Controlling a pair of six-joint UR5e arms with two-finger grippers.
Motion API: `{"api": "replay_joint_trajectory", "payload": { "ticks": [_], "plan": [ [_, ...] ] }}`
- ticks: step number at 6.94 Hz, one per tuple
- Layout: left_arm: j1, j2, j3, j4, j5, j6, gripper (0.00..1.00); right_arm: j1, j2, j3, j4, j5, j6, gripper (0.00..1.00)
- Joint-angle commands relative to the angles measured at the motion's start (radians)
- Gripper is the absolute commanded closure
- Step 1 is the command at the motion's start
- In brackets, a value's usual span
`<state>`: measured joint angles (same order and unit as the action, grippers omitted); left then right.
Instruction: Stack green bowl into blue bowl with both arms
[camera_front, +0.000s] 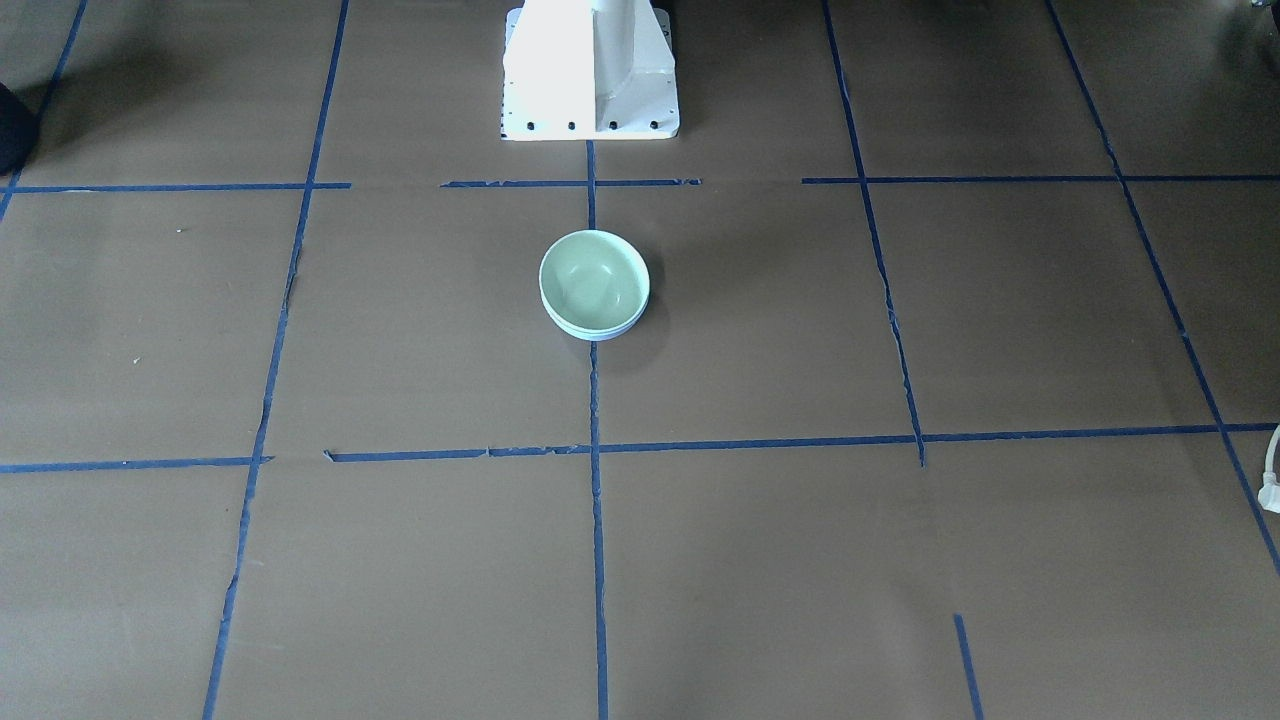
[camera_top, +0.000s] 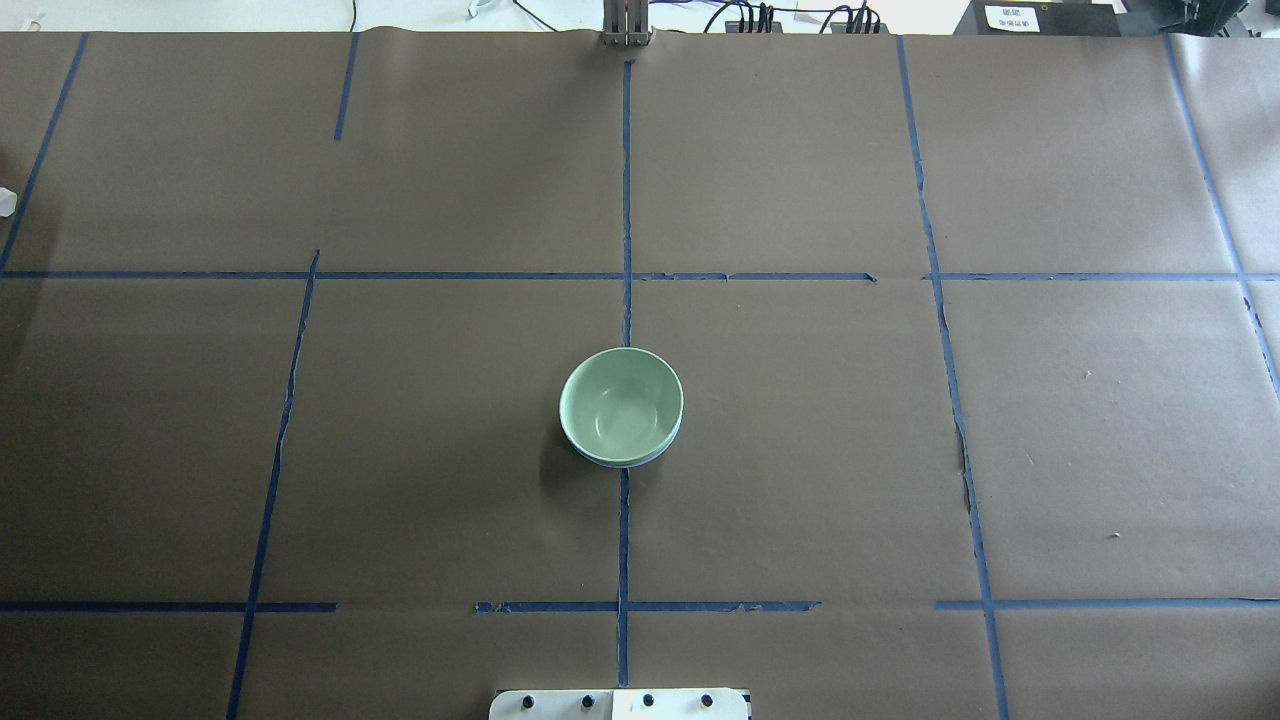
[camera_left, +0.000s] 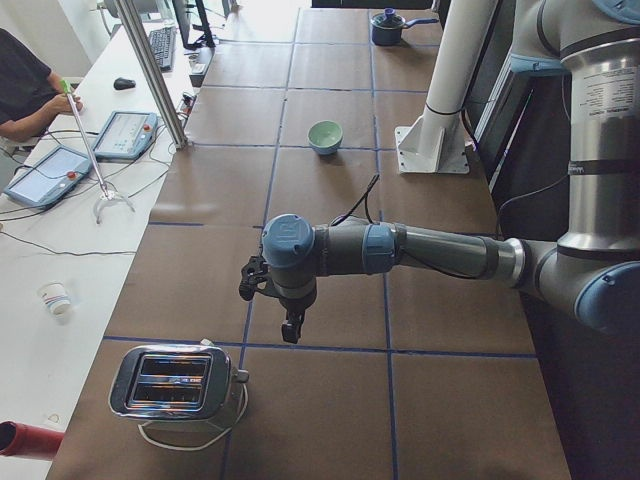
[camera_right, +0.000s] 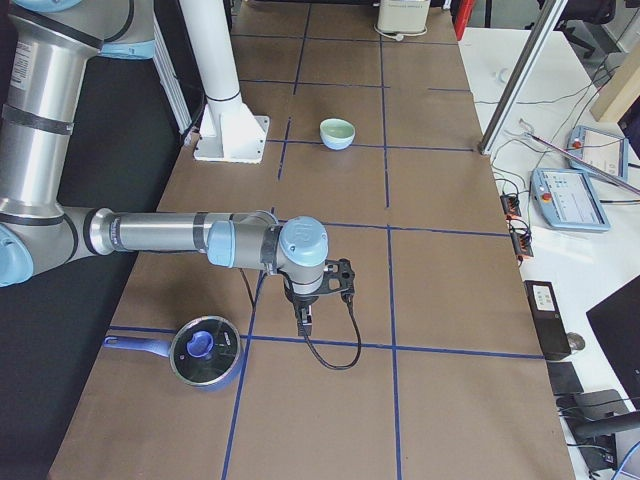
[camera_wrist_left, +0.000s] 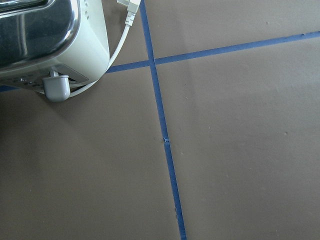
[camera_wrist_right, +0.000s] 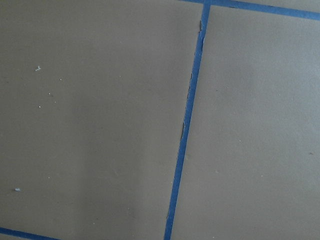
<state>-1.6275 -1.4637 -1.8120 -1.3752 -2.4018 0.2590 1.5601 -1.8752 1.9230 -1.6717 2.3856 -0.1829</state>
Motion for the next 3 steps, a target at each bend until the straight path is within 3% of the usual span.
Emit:
{"api": "replay_joint_trajectory", "payload": {
  "ticks": [1,3],
  "plan": [
    [-0.002,0.017,-0.010,-0.008,0.009,0.003,0.00,0.000,0.002,0.002,0.001,0.015,-0.001,0.00],
    [-0.002,0.022,-0.020,-0.008,0.006,-0.001,0.00,0.000,0.004,0.002,0.001,0.014,-0.001,0.00]
  ]
}}
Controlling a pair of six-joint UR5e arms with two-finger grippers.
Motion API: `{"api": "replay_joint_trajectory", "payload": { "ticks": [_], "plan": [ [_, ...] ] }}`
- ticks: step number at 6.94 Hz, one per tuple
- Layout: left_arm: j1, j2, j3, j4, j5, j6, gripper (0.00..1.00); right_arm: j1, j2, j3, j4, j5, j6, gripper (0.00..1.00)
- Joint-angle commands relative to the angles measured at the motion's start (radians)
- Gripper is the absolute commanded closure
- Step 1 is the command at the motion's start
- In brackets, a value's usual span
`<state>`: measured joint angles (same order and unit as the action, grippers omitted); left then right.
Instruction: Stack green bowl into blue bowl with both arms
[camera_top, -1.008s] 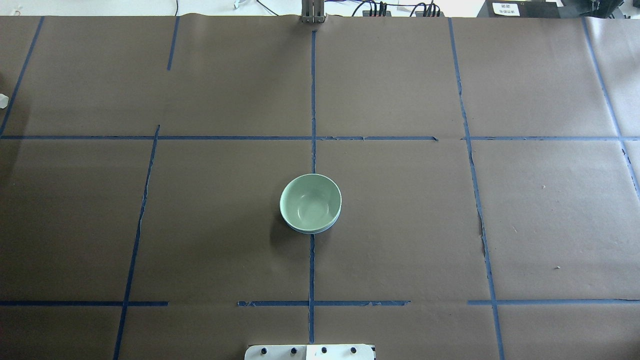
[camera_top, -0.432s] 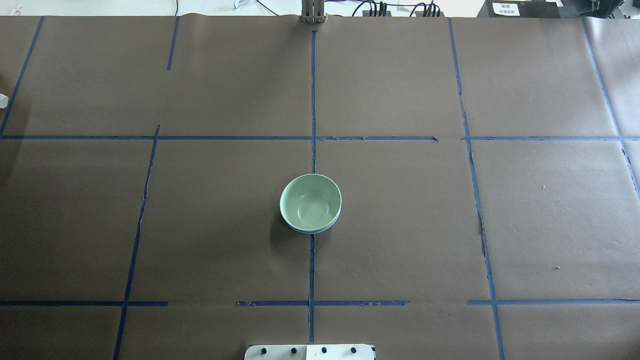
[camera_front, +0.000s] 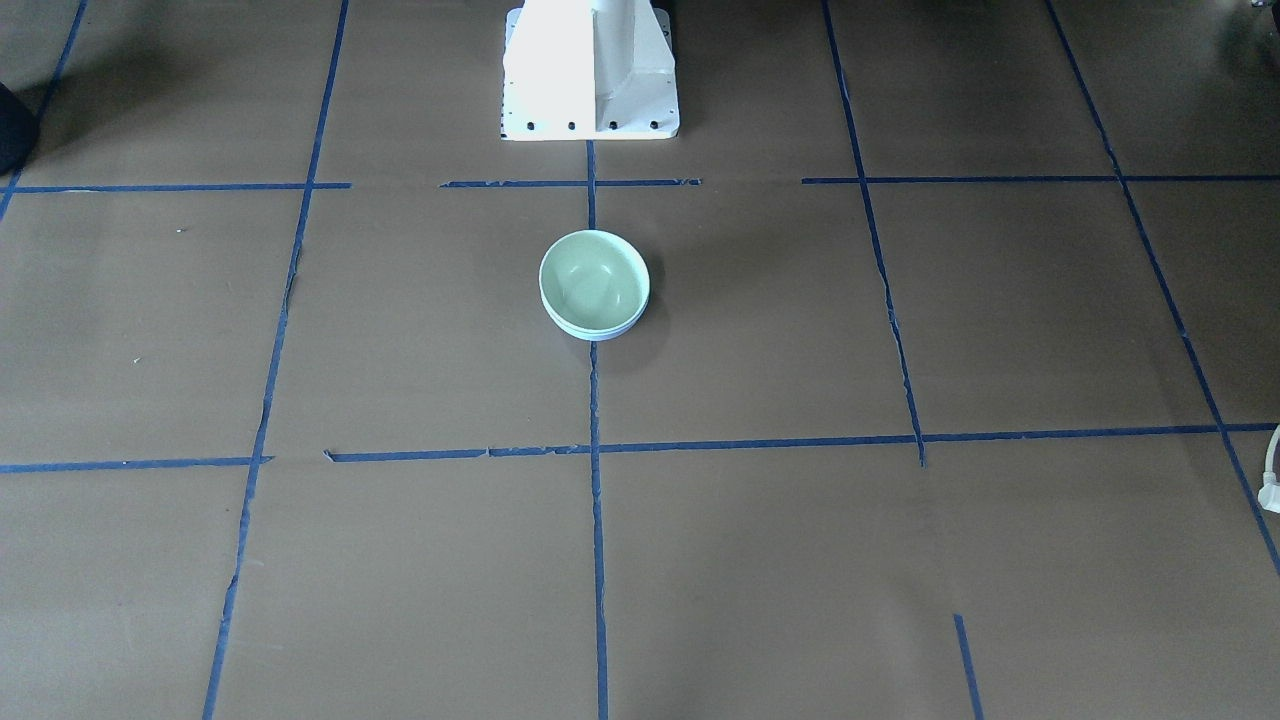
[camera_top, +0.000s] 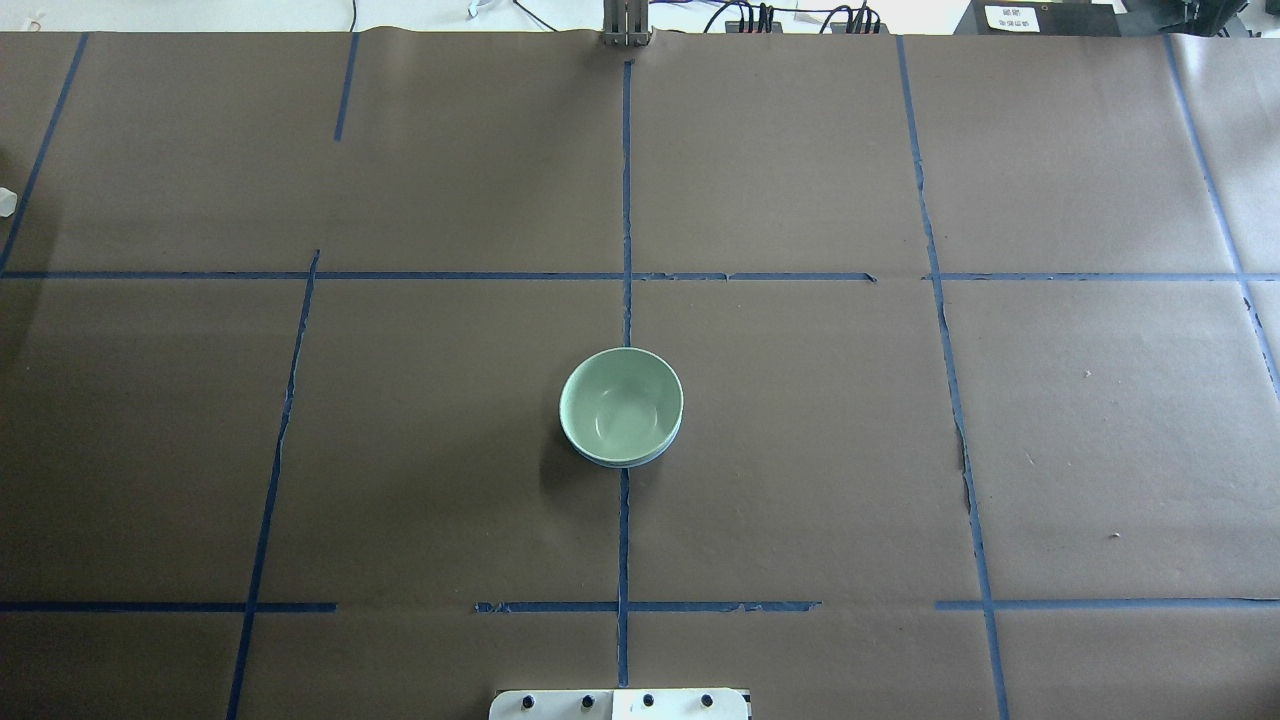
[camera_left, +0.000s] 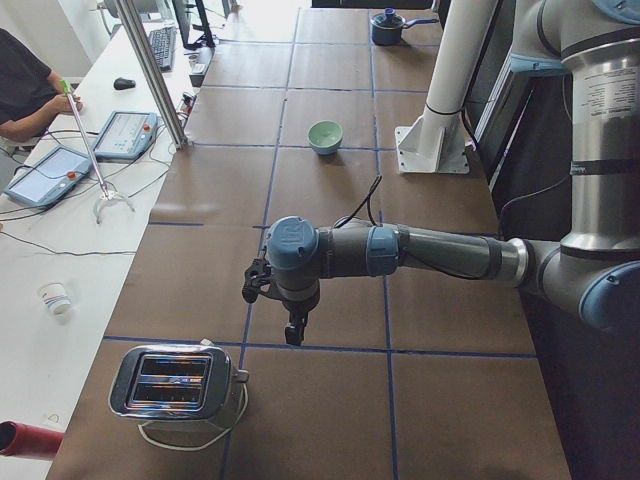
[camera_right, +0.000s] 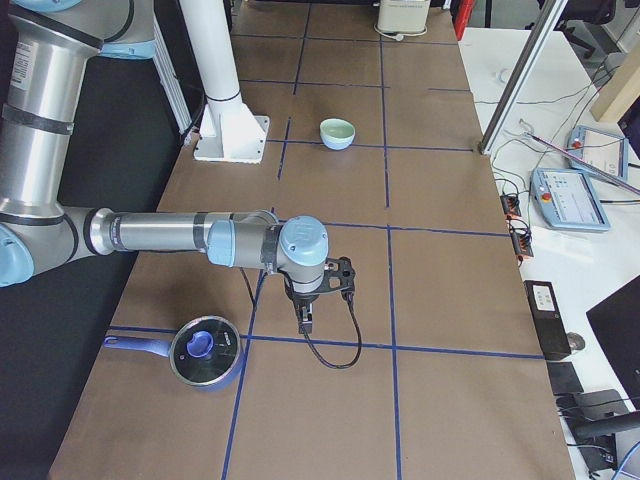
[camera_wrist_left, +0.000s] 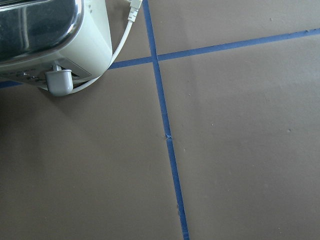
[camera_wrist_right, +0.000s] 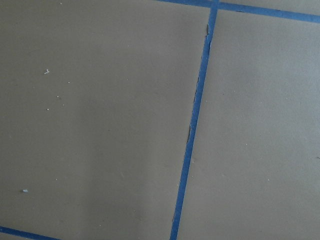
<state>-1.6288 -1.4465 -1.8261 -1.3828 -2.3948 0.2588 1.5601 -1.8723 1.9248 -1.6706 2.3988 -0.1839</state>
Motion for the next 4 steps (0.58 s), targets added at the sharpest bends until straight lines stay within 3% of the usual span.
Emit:
{"api": "replay_joint_trajectory", "payload": {
  "ticks": [1,4],
  "plan": [
    [0.001,0.003,-0.005,0.002,-0.004,-0.004,0.00,0.000,0.002,0.000,0.000,0.000,0.000,0.00],
    [0.001,0.000,0.005,0.002,0.005,0.000,0.00,0.000,0.002,0.000,0.002,0.002,0.000,0.00]
  ]
}}
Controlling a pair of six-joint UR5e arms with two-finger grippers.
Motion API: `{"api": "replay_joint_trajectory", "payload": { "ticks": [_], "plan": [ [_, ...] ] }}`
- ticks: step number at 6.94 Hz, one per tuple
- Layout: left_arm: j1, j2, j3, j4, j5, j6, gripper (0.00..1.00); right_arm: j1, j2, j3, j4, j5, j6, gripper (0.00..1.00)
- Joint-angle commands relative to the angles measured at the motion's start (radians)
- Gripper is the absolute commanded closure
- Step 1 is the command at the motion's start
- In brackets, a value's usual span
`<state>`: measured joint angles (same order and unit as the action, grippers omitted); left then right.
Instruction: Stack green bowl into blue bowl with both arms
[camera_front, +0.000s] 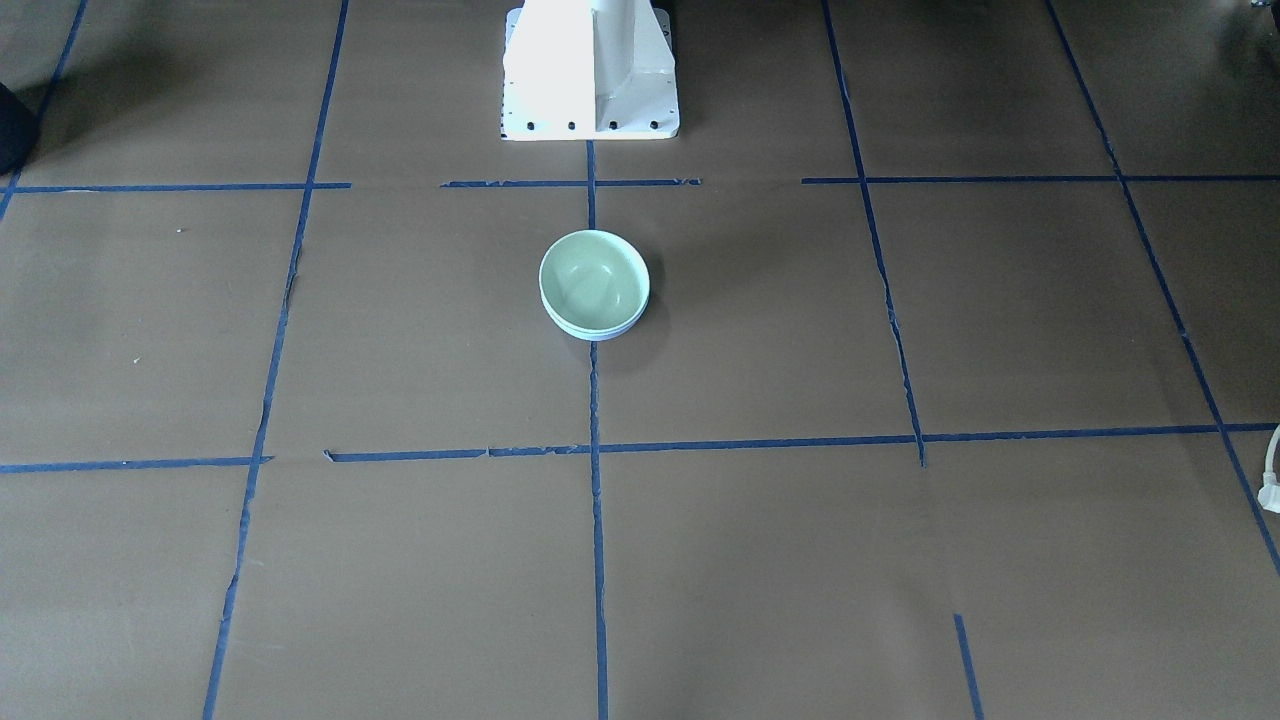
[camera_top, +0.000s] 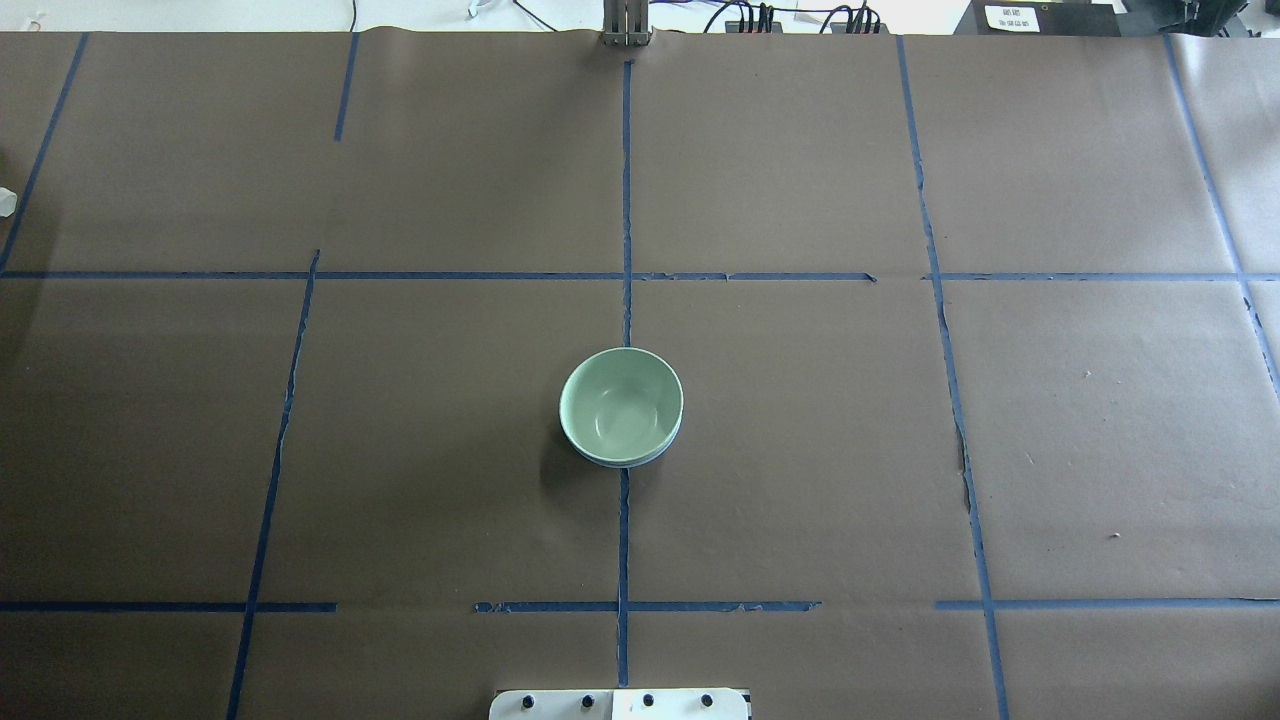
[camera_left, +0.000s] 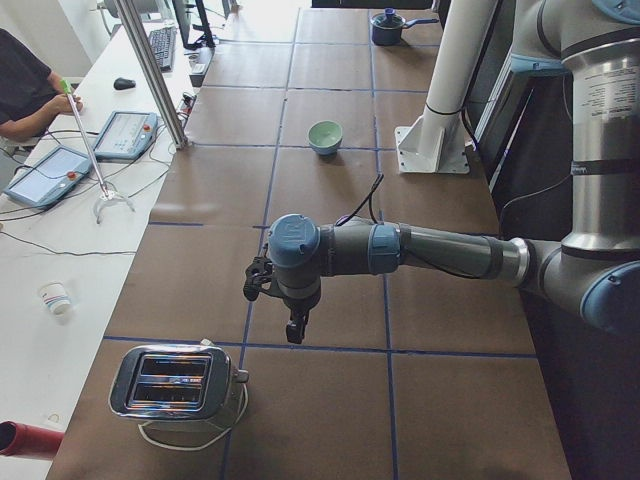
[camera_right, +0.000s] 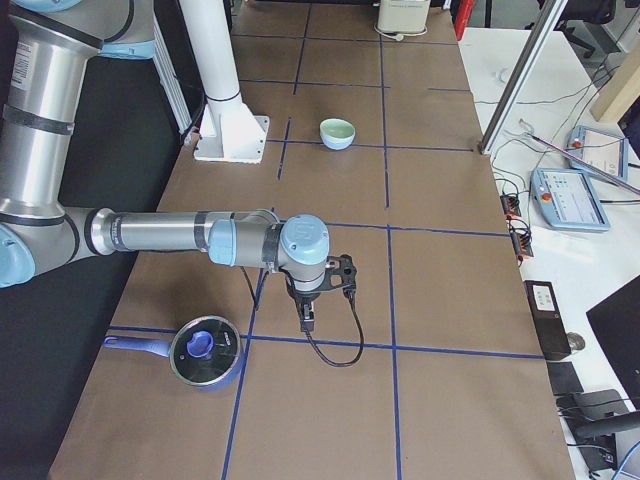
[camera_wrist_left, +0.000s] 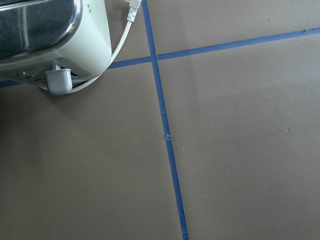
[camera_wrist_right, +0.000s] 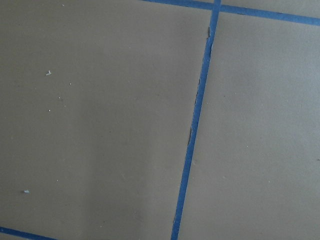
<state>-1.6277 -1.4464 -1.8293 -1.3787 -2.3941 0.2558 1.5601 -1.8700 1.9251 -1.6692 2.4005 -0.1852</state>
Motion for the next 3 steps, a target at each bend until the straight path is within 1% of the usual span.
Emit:
{"api": "replay_joint_trajectory", "payload": {
  "ticks": [1,3],
  "plan": [
    [0.000,0.001,0.012,-0.003,0.004,0.008,0.00,0.000,0.000,0.000,0.000,-0.001,0.001,0.00],
    [0.000,0.000,0.005,-0.002,0.006,0.006,0.00,0.000,0.002,0.000,0.000,-0.001,0.001,0.00]
  ]
}}
